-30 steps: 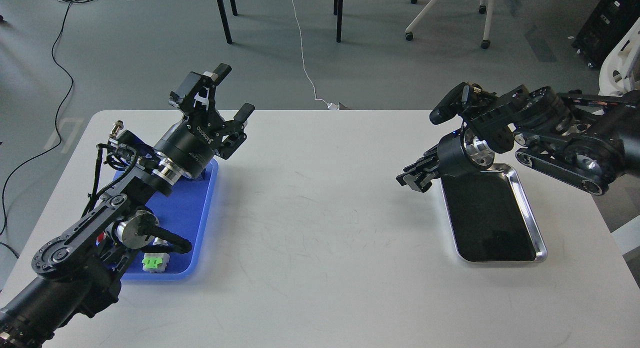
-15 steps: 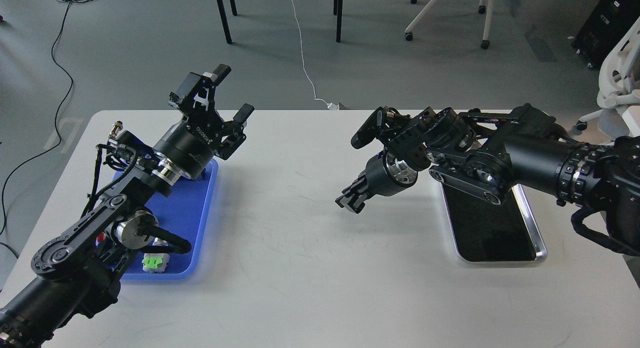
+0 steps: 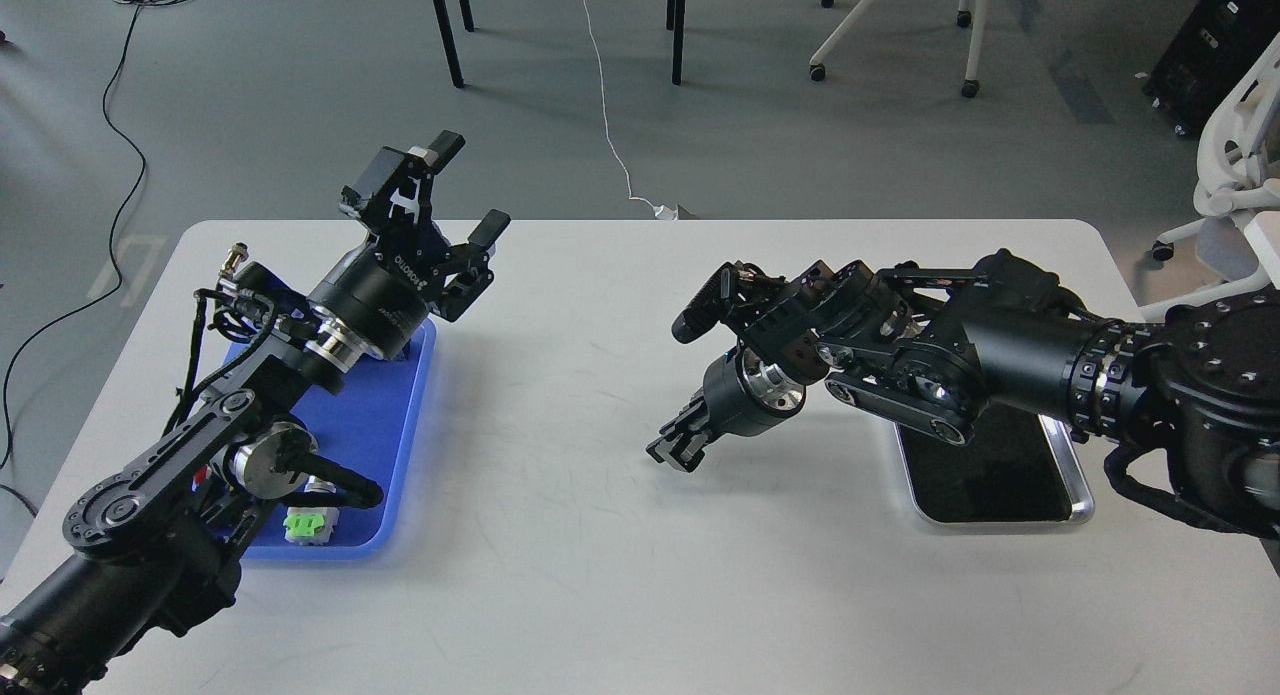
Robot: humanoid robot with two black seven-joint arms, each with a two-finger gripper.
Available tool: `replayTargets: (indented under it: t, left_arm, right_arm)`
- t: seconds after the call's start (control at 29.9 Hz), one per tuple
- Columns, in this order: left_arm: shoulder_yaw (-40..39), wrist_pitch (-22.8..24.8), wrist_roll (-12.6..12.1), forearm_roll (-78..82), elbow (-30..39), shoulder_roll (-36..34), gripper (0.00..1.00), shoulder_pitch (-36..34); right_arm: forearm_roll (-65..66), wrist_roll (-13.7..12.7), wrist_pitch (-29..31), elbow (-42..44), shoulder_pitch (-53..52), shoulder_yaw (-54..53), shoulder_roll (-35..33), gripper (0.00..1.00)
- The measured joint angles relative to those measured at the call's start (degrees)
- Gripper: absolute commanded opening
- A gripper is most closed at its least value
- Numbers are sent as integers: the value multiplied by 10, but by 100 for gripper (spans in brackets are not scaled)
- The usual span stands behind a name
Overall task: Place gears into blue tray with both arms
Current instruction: 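Carry the gear toward the table center, release it, withdraw right gripper, then reach the left gripper toward the black gear on the table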
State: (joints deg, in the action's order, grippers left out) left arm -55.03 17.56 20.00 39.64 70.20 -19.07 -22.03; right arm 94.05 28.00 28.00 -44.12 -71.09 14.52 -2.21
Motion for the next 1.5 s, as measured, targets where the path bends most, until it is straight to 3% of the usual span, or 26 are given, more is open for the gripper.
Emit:
replayTargets:
  t: [0.13,0.37,0.4,0.57,0.77,1.14,1.2,1.34,1.5]
  left_arm:
    - [0,0,0,0,0,0,98,2]
    - [-1,0,0,0,0,0,98,2]
    - [-1,0,0,0,0,0,98,2]
    - [-1,0,0,0,0,-1,98,2]
    - [-1,-1,3,0,0,-2,98,2]
    - [-1,1,12,3,-6,-9,98,0]
    - [4,4,22,7,-6,-13,98,-1]
    - [10,7,68,63,-3,-14,98,-5]
    - [23,8,79,196,-1,-13,98,-9]
  right_arm:
    - [0,0,0,0,4,1,0,33]
    - [-15,0,0,1,8,0,4,94]
    - [-24,0,0,1,8,-1,4,97]
    - [-64,0,0,1,1,-5,-12,97]
    - [-132,0,0,-18,-8,-48,-94,98]
    - [-498,0,0,-56,105,-198,-276,98]
    - [-568,0,0,-56,149,-237,-285,98]
    - [-688,0,-15,-58,236,-326,-289,98]
    - [-843,0,-18,-57,330,-424,-289,98]
